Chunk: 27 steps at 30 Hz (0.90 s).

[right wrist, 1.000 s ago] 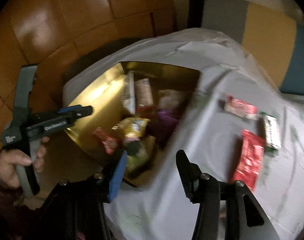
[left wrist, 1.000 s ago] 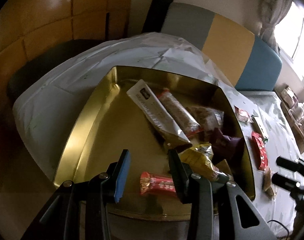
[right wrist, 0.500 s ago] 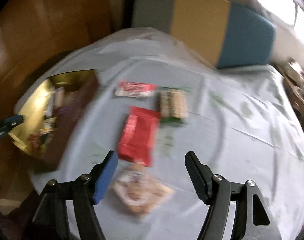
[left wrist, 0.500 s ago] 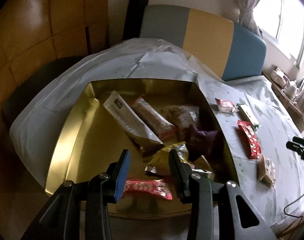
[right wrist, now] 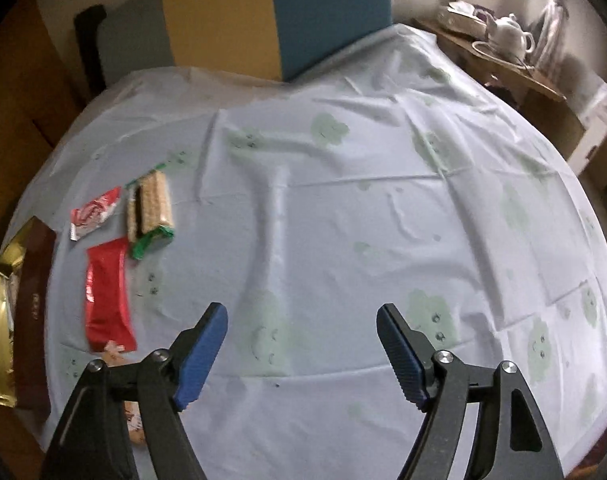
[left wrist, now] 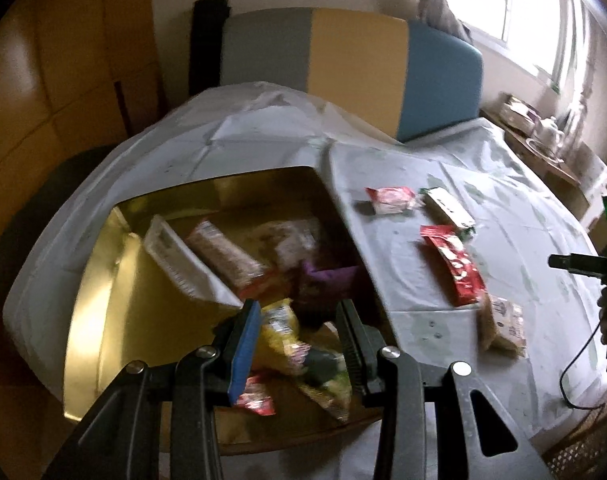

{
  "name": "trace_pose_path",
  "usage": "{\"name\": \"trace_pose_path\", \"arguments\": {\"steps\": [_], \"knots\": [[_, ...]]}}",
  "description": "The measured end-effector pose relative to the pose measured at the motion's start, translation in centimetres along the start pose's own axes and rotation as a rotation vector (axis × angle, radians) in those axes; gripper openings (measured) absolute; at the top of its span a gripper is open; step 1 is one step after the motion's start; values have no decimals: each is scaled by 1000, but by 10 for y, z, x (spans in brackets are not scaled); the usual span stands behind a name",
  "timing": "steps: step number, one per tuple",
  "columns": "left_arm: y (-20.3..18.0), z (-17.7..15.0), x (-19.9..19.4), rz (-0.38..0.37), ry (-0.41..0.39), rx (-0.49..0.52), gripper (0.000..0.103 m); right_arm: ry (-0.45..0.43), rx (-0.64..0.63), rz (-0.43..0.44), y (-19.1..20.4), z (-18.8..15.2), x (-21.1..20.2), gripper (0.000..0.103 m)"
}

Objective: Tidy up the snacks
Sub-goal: 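Move the left tool over the red-and-white wafer packet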

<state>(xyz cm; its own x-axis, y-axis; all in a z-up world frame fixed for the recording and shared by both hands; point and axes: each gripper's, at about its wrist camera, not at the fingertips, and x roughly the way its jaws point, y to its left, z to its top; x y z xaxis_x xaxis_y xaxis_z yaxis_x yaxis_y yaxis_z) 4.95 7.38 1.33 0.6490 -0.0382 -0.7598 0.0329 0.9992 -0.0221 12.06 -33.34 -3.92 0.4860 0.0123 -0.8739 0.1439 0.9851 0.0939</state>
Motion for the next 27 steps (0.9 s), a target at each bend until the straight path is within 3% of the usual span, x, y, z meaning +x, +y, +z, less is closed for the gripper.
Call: {"name": "trace_pose_path", "arguments": {"steps": [5, 7, 16, 18, 20, 27], "knots": [[-24, 8, 3, -48, 8, 74, 40, 18, 5, -6, -1, -3, 1, 79], [-34, 15, 6, -64, 11, 108, 40, 22, 2, -12, -1, -4, 2, 84], [-85, 55, 41, -92, 63, 354, 41, 15, -16, 2, 5, -3, 0, 85], [-90, 62, 54, -95, 84, 381, 53, 8, -25, 8, 7, -3, -2, 86], [-94, 72, 71, -112, 115, 391, 58, 1, -36, 8, 9, -3, -4, 86], [-109, 93, 124, -113, 200, 437, 65, -13, -60, 30, 16, -3, -9, 87]]}}
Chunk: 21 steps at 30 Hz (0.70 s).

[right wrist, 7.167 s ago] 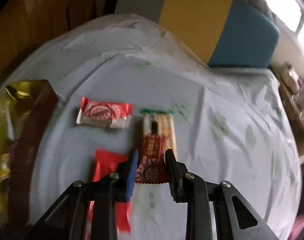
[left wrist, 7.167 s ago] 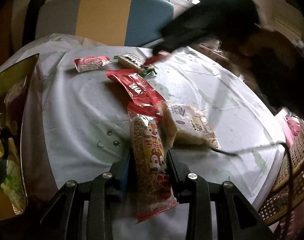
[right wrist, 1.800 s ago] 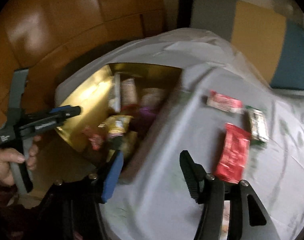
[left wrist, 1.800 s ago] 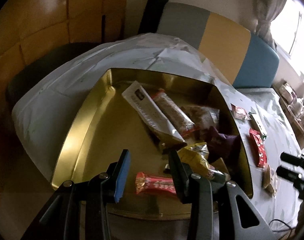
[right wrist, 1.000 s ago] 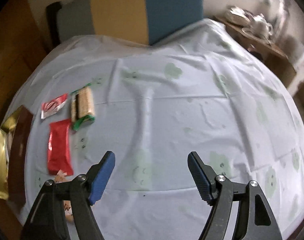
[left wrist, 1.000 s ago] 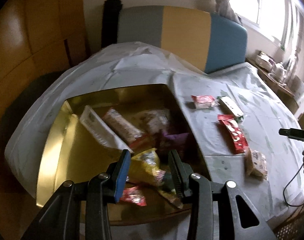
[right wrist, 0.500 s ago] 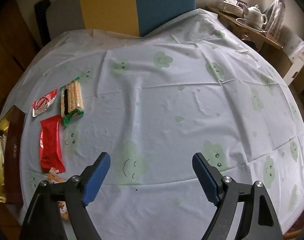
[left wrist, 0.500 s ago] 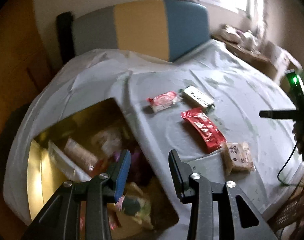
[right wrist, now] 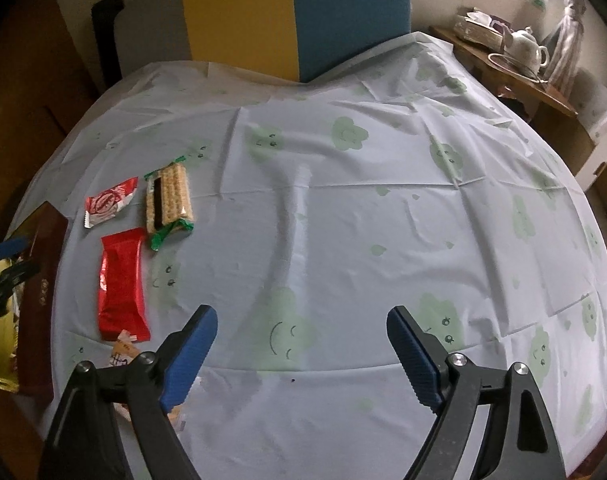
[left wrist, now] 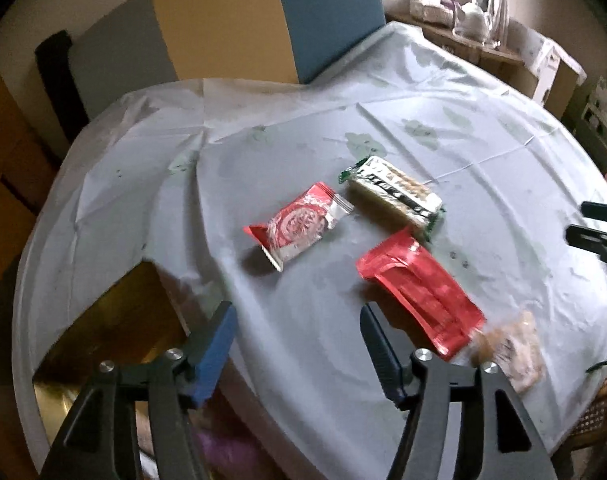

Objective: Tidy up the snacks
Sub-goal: 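Move the left tool over the red-and-white wafer packet, then close the left tool on the red-and-white wafer packet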

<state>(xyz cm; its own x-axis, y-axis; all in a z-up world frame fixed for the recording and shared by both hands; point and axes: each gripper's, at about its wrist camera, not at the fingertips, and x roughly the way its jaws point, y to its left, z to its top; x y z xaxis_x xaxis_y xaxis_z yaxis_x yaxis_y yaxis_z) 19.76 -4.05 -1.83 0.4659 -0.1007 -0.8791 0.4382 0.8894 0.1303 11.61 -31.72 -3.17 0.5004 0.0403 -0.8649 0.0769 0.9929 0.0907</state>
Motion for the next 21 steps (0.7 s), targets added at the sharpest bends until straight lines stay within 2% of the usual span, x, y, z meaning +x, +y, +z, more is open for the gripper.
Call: {"name": "trace_pose_path", "arguments": {"steps": [5, 10, 21], "knots": [[2, 22, 32, 22, 59, 73, 65, -4, -15, 16, 4, 1, -1, 88], [-2, 37, 58, 14, 118, 158, 66, -7, -31, 20, 7, 2, -2, 89], [-6, 59, 93, 7, 169, 232, 66, 1, -35, 30, 7, 4, 0, 89]]}}
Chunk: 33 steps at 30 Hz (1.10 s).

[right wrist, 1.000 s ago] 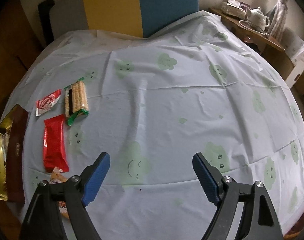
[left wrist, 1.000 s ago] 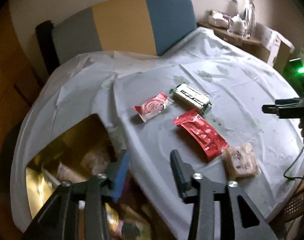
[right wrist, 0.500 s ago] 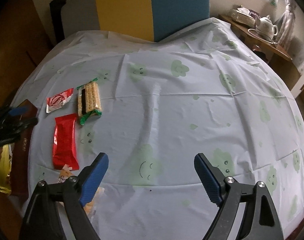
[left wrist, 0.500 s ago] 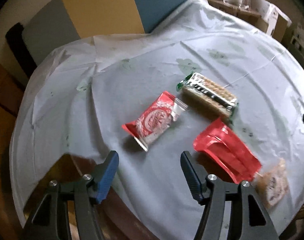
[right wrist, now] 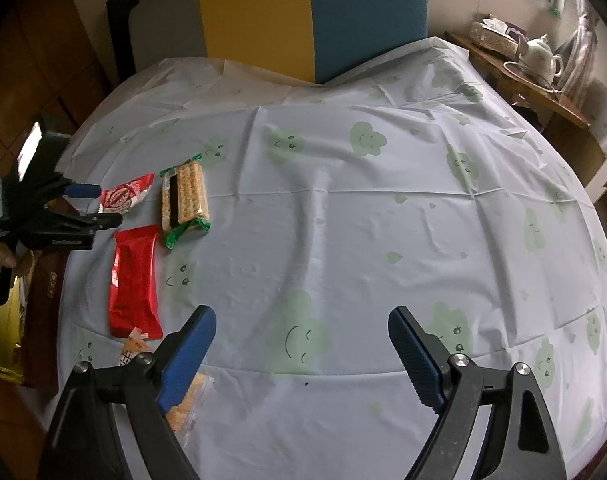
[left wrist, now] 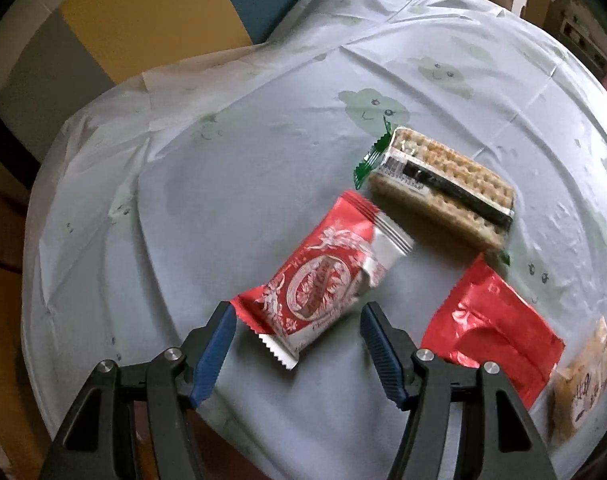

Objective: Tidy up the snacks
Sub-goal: 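Close the left tool on the red-and-white wafer packet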

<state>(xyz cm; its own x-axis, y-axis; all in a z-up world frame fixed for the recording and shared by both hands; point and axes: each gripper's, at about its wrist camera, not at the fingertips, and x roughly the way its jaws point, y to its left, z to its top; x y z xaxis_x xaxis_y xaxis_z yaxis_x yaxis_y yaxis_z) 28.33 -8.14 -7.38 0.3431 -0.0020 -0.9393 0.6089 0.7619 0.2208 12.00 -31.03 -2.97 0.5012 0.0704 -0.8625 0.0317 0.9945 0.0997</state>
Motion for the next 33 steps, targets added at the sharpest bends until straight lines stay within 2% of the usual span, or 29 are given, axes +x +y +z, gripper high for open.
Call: {"name": "trace_pose_path", "arguments": {"steps": [2, 4, 5, 8, 10, 14, 16, 19, 22, 24, 28, 33], "knots": [[3, 3, 1, -23, -3, -27, 66, -1, 1, 0, -1, 0, 0, 89], [6, 2, 2, -50, -1, -48, 61, -3, 2, -3, 0, 0, 0, 89], [6, 2, 2, -69, -2, -49, 53, -4, 3, -5, 0, 0, 0, 89], [4, 0, 0, -86, -4, -54, 42, -8, -3, -6, 1, 0, 0, 89], [0, -3, -2, -101, -2, -72, 28, -11, -9, -9, 2, 0, -1, 89], [-5, -14, -8, -141, 6, -153, 27, -15, -13, -19, 2, 0, -1, 89], [-5, -19, -10, -160, 10, -171, 29, -18, -10, -20, 1, 0, -2, 89], [-7, -23, -18, -118, -12, -157, 36, -18, -11, -19, 1, 0, -3, 89], [-4, -22, -29, -94, -60, -144, 53, -19, -11, -19, 1, 0, -3, 89], [-8, -18, -36, -84, -83, -126, 69, -19, -8, -19, 0, 0, -3, 89], [-15, -10, -40, -71, -96, -71, 70, -24, -14, -21, 1, 0, -4, 89], [-14, 4, -27, -51, -90, -14, 73, -23, -18, -18, 2, 0, -4, 89]]}}
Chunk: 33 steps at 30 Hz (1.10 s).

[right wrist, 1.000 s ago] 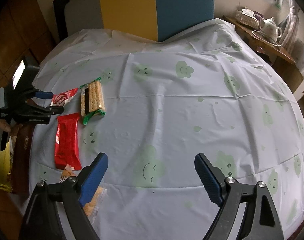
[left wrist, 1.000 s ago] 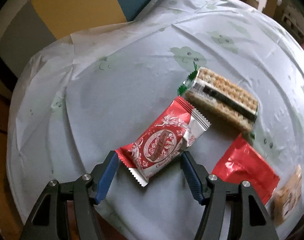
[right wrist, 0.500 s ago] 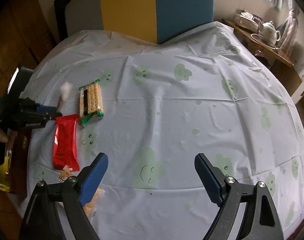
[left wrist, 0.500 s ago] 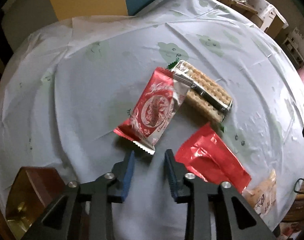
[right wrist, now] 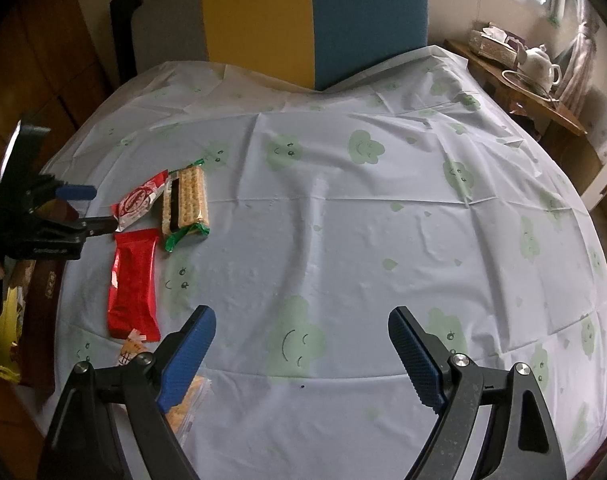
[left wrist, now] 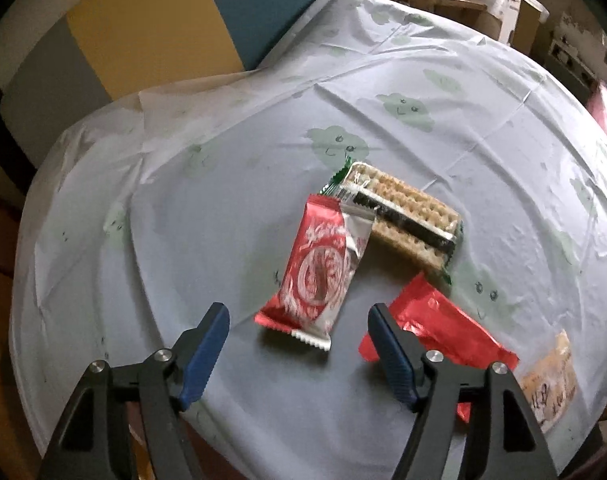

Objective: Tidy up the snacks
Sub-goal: 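Close the left tool on the red-and-white wafer packet, then lift the wafer packet with the left tool while the right tool grasps the green-edged cracker pack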

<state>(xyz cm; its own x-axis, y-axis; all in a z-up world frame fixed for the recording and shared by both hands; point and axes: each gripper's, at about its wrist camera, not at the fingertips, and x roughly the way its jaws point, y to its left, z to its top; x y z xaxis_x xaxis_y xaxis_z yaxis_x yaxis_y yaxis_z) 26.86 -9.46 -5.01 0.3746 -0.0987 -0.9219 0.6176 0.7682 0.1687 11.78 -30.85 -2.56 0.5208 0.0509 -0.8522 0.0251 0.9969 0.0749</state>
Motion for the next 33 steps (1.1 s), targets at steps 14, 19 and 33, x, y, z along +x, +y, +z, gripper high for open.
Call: {"name": "trace_pose_path", "arguments": {"steps": [14, 19, 33], "knots": [[2, 9, 30, -65, 17, -97, 36, 7, 0, 6, 0, 1, 3, 89], [6, -10, 6, -31, -27, -232, 36, 0, -2, 0, 0, 1, 2, 89], [-68, -114, -97, -77, -219, -321, 36, -9, 8, -40, -7, -2, 1, 89]]}}
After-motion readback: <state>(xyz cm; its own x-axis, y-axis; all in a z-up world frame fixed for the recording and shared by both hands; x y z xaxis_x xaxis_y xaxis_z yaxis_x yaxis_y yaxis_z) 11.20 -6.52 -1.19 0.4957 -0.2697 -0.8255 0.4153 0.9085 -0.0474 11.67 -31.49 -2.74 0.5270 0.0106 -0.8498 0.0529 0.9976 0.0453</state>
